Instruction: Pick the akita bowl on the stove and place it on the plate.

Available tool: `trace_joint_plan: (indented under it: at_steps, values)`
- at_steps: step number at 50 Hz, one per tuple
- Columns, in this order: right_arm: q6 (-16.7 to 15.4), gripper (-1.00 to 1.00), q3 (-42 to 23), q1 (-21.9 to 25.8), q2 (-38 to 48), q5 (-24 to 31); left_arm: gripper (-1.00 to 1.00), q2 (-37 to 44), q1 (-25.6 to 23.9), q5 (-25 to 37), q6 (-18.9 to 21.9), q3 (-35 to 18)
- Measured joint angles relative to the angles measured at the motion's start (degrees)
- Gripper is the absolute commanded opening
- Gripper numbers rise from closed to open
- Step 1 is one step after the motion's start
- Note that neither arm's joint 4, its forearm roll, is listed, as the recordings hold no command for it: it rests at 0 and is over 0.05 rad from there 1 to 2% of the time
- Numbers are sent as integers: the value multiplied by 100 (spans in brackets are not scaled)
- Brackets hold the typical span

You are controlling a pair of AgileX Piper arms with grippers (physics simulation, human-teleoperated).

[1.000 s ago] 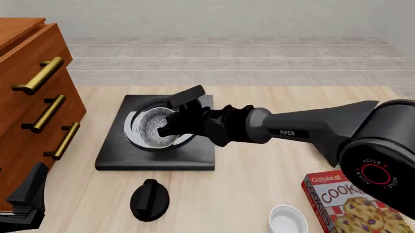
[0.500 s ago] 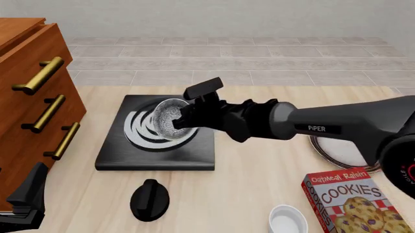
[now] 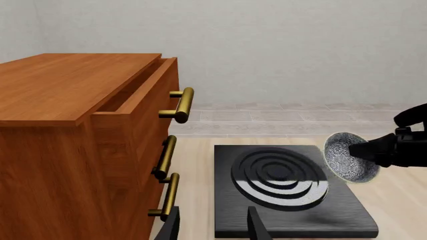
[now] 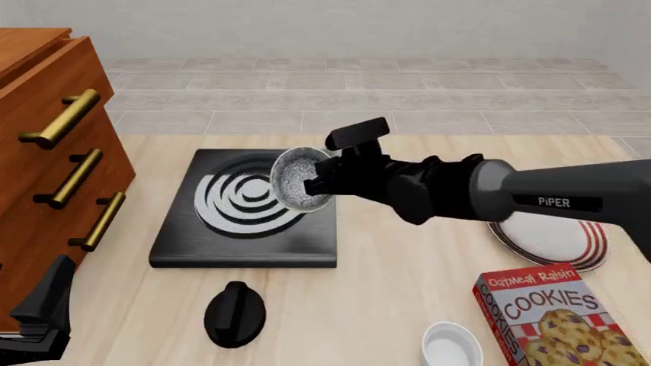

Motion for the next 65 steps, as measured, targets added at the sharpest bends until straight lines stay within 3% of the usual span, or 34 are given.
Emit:
trace_joint_plan:
  at_steps: [65]
  values:
    - [-83,-100,1380,-1357,-1273,48,100,0,0,0,0,0]
